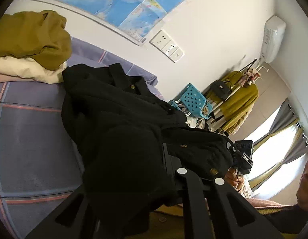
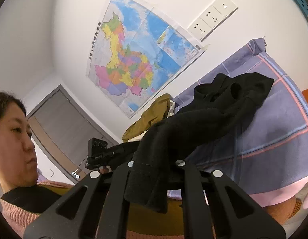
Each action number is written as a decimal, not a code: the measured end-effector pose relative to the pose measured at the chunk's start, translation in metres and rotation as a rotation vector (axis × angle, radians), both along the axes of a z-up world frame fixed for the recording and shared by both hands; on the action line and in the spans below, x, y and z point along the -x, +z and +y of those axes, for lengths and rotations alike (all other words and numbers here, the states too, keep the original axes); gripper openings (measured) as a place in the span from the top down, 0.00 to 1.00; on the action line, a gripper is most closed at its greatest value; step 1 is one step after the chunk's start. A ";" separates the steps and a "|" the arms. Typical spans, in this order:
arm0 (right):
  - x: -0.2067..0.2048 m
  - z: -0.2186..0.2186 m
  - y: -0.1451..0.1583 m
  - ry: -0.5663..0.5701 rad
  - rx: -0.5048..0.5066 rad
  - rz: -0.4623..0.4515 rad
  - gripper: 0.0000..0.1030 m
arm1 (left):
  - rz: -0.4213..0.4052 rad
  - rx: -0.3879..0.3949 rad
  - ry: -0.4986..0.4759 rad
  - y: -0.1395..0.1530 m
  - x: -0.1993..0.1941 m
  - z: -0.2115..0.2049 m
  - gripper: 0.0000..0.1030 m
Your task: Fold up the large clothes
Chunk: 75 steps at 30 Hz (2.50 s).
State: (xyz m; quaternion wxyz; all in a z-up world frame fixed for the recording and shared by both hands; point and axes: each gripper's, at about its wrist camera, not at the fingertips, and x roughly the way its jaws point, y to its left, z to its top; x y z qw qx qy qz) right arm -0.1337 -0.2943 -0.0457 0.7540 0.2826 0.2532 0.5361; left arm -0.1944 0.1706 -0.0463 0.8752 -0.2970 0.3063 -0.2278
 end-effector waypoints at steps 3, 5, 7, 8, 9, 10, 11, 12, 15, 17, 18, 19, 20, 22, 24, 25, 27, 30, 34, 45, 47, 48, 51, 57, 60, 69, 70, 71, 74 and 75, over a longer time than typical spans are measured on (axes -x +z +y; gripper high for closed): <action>-0.007 0.001 0.006 -0.015 -0.012 0.008 0.93 | -0.001 -0.001 0.001 0.006 -0.004 0.007 0.91; -0.011 0.004 0.012 -0.015 -0.017 0.001 0.93 | -0.006 -0.024 0.009 0.013 -0.008 0.007 0.91; -0.016 0.007 0.020 -0.021 -0.015 -0.004 0.93 | -0.007 -0.042 0.005 0.019 -0.013 0.009 0.91; -0.019 0.008 0.023 -0.017 -0.014 -0.008 0.93 | -0.006 -0.050 0.007 0.022 -0.015 0.010 0.91; -0.022 0.010 0.026 -0.022 -0.009 -0.015 0.93 | -0.007 -0.055 0.006 0.024 -0.017 0.011 0.91; -0.025 0.011 0.029 -0.026 -0.007 -0.011 0.93 | -0.010 -0.059 0.005 0.026 -0.018 0.011 0.91; -0.027 0.012 0.031 -0.026 -0.007 -0.013 0.93 | -0.010 -0.064 0.006 0.029 -0.021 0.011 0.91; -0.031 0.014 0.034 -0.029 -0.005 -0.017 0.93 | -0.013 -0.067 0.006 0.031 -0.024 0.013 0.90; -0.041 0.018 0.042 -0.035 0.004 -0.026 0.93 | -0.014 -0.080 0.010 0.039 -0.033 0.015 0.90; -0.048 0.021 0.047 -0.040 0.005 -0.027 0.93 | -0.013 -0.084 0.011 0.044 -0.040 0.015 0.90; -0.052 0.022 0.050 -0.043 0.008 -0.035 0.93 | -0.012 -0.096 0.013 0.047 -0.044 0.015 0.90; -0.056 0.023 0.053 -0.050 0.013 -0.039 0.93 | -0.016 -0.107 0.012 0.050 -0.048 0.015 0.90; -0.061 0.023 0.055 -0.049 0.010 -0.037 0.93 | -0.018 -0.116 0.014 0.053 -0.050 0.015 0.90; -0.070 0.024 0.059 -0.059 0.013 -0.037 0.93 | -0.017 -0.131 0.015 0.059 -0.059 0.015 0.90; -0.081 0.027 0.061 -0.064 0.011 -0.022 0.93 | -0.013 -0.150 0.021 0.063 -0.067 0.014 0.90; -0.085 0.029 0.062 -0.067 0.012 -0.019 0.93 | -0.013 -0.160 0.022 0.064 -0.070 0.014 0.90; -0.095 0.032 0.063 -0.075 0.018 -0.011 0.93 | -0.008 -0.171 0.026 0.066 -0.078 0.014 0.90; -0.108 0.037 0.067 -0.079 0.020 -0.004 0.93 | 0.001 -0.187 0.030 0.068 -0.092 0.017 0.90; -0.129 0.043 0.071 -0.079 0.019 0.009 0.93 | 0.008 -0.198 0.034 0.074 -0.106 0.020 0.90; -0.172 0.056 0.075 -0.090 0.031 0.060 0.93 | 0.040 -0.242 0.045 0.083 -0.148 0.029 0.90; -0.181 0.059 0.074 -0.096 0.045 0.070 0.93 | 0.051 -0.249 0.050 0.082 -0.157 0.030 0.90; -0.185 0.060 0.073 -0.101 0.047 0.079 0.93 | 0.056 -0.251 0.050 0.081 -0.162 0.031 0.90; -0.198 0.064 0.069 -0.110 0.054 0.105 0.93 | 0.082 -0.257 0.051 0.077 -0.176 0.034 0.90; -0.226 0.071 0.056 -0.124 0.074 0.163 0.92 | 0.129 -0.267 0.056 0.069 -0.205 0.039 0.89; -0.240 0.074 0.048 -0.132 0.085 0.198 0.92 | 0.151 -0.266 0.055 0.064 -0.221 0.041 0.89; -0.284 0.084 0.014 -0.165 0.134 0.322 0.91 | 0.249 -0.239 0.060 0.038 -0.268 0.051 0.88; -0.288 0.085 0.010 -0.169 0.142 0.332 0.91 | 0.258 -0.239 0.061 0.036 -0.272 0.052 0.88; -0.293 0.086 0.005 -0.173 0.145 0.353 0.90 | 0.267 -0.237 0.064 0.033 -0.276 0.052 0.88; -0.303 0.090 -0.005 -0.178 0.156 0.384 0.89 | 0.299 -0.221 0.071 0.023 -0.288 0.057 0.88; -0.305 0.091 -0.006 -0.178 0.160 0.387 0.89 | 0.306 -0.215 0.074 0.022 -0.291 0.059 0.87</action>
